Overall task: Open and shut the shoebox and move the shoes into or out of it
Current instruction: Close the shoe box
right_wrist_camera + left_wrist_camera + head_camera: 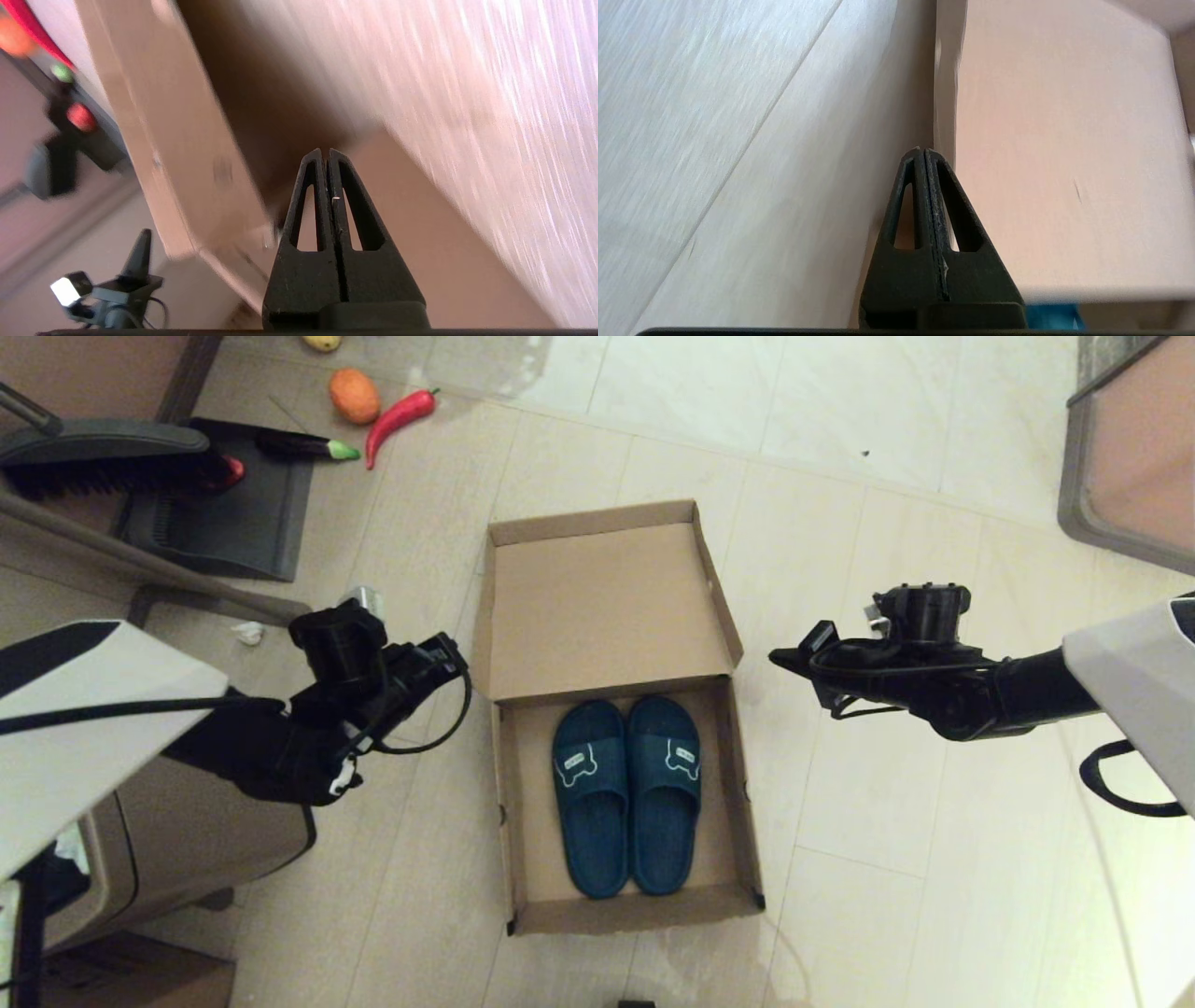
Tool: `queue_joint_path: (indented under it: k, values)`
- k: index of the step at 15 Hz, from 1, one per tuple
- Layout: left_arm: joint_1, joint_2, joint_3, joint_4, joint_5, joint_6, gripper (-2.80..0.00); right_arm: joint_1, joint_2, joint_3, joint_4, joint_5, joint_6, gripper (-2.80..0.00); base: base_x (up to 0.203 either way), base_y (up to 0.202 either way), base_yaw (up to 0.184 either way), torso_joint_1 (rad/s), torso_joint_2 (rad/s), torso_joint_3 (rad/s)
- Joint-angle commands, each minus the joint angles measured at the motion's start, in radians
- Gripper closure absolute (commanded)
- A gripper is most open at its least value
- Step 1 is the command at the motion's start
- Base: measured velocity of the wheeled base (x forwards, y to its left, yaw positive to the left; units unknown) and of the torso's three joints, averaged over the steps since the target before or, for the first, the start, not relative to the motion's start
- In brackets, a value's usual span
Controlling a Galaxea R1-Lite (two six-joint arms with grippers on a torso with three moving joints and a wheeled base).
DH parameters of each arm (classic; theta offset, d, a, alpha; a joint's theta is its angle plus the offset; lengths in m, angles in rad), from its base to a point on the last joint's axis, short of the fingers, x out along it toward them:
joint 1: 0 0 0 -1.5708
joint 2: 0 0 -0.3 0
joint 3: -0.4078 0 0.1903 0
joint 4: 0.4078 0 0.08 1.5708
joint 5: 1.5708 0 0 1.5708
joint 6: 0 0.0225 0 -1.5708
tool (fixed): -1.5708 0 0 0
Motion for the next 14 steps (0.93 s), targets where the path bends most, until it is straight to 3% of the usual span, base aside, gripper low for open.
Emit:
queue_joint_path:
  k: [1, 3, 4, 8, 14]
  values:
    - [0.009, 0.118, -0.126, -0.008, 0.004, -0.002, 0.00, -0.001, 0.084, -0.114, -0.007, 0.004, 0.052, 0.00, 0.000, 0.000, 0.000, 0.000, 0.00, 0.000]
    - [0.009, 0.192, -0.246, -0.007, 0.007, -0.002, 0.00, 0.002, 0.126, -0.257, -0.008, 0.006, 0.198, 0.00, 0.000, 0.000, 0.000, 0.000, 0.00, 0.000]
    - [0.007, 0.226, -0.304, -0.005, 0.008, -0.002, 0.00, 0.004, 0.151, -0.322, -0.005, 0.008, 0.230, 0.00, 0.000, 0.000, 0.000, 0.000, 0.00, 0.000]
    - [-0.002, 0.330, -0.471, 0.001, 0.005, -0.002, 0.00, 0.036, 0.232, -0.406, 0.010, 0.096, 0.266, 0.00, 0.000, 0.000, 0.000, 0.000, 0.00, 0.000]
    - [-0.027, 0.334, -0.487, 0.028, 0.004, -0.002, 0.00, 0.041, 0.265, -0.408, -0.010, 0.104, 0.297, 0.00, 0.000, 0.000, 0.000, 0.000, 0.00, 0.000]
